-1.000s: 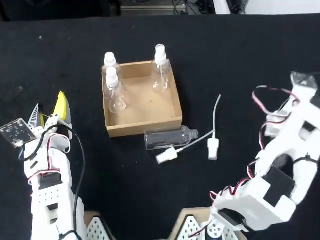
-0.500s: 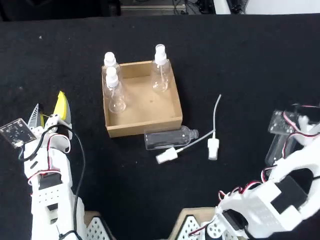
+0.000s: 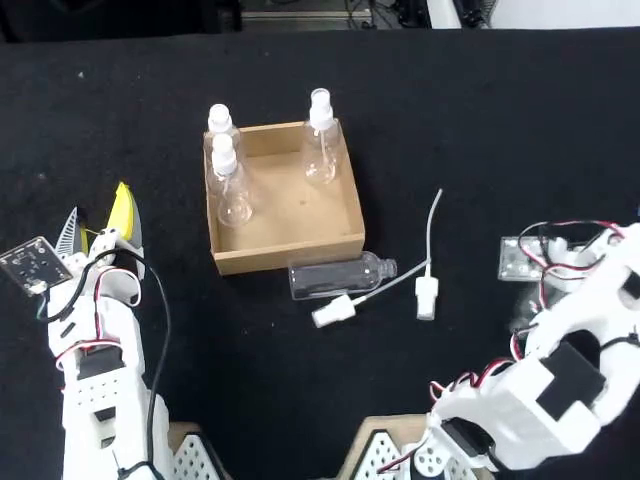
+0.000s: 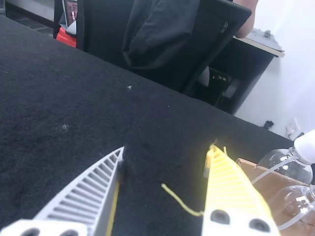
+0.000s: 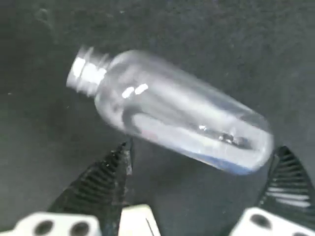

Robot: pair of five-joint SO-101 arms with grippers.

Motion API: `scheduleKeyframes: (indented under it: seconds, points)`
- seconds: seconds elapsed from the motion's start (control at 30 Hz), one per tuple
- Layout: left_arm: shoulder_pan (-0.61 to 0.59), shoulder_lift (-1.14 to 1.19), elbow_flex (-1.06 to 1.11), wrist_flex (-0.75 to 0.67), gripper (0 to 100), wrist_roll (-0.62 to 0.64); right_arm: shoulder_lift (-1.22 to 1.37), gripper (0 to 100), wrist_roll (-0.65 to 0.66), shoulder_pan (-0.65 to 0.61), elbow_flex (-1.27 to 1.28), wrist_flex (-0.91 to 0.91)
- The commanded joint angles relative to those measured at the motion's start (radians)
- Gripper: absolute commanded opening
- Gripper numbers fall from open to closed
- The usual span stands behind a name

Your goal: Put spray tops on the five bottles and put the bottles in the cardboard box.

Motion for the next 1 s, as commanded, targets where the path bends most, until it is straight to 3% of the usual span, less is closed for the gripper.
scheduleKeyframes:
  seconds: [0.0, 0.27, 0.47, 0.73, 0.97]
  points:
    - [0.002, 0.005, 0.005, 0.005, 24, -0.008, -0.005, 39.0, 0.012, -0.023, 0.036, -0.097]
    - [0.002, 0.005, 0.005, 0.005, 24, -0.008, -0.007, 38.6, -0.005, -0.064, 0.084, -0.109]
    - [0.002, 0.005, 0.005, 0.005, 24, -0.008, -0.025, 39.0, -0.172, -0.138, 0.041, -0.106]
    - [0.002, 0.005, 0.005, 0.005, 24, -0.008, -0.084, 38.7, -0.101, -0.216, 0.015, 0.038]
    - [0.002, 0.005, 0.005, 0.005, 24, -0.008, 0.033, 38.4, -0.068, -0.229, 0.007, 0.035]
